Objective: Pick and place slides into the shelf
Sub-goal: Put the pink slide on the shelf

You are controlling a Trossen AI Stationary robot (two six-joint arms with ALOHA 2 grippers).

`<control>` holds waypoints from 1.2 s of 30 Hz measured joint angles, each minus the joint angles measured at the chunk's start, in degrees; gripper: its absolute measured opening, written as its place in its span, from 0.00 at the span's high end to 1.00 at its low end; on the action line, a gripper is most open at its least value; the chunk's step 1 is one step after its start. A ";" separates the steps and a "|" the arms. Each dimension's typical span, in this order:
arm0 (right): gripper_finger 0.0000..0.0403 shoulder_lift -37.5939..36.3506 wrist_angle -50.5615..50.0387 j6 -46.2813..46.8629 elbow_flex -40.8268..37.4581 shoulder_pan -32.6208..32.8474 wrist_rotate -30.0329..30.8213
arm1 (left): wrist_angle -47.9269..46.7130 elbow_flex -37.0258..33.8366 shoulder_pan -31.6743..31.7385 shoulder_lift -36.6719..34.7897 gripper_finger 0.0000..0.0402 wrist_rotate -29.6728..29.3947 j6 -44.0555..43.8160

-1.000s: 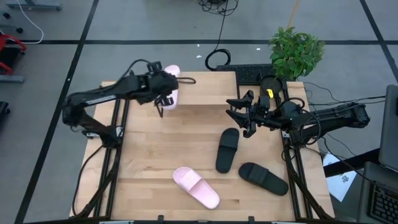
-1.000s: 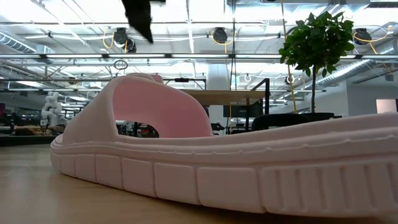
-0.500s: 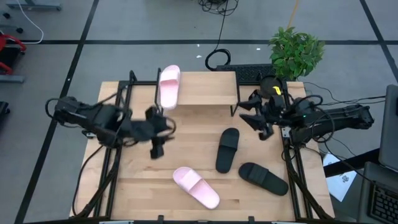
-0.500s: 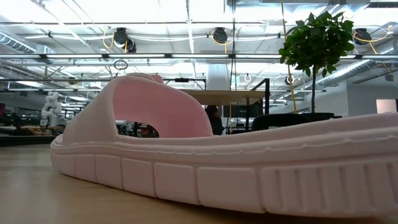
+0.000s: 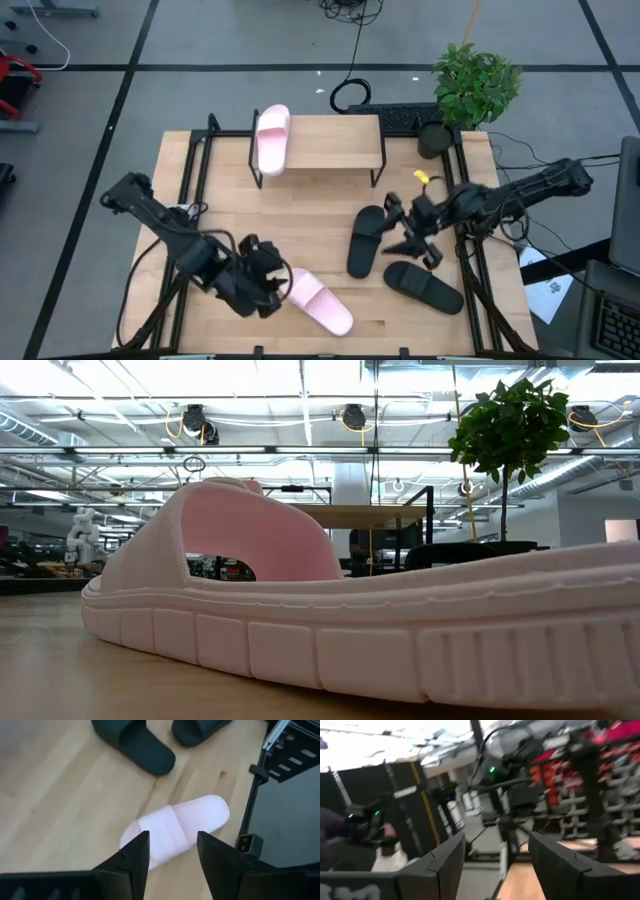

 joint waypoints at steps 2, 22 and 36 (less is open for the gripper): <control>0.48 2.09 -0.02 0.00 0.00 1.83 0.04 | 0.04 0.00 -0.43 1.22 0.60 0.13 -2.94; 0.48 10.04 -1.51 0.66 -0.04 5.70 0.48 | 7.88 0.00 2.01 11.73 0.60 12.87 -3.59; 0.48 9.79 -1.86 0.10 -0.04 5.64 3.33 | 25.04 0.00 4.05 12.19 0.60 15.80 4.22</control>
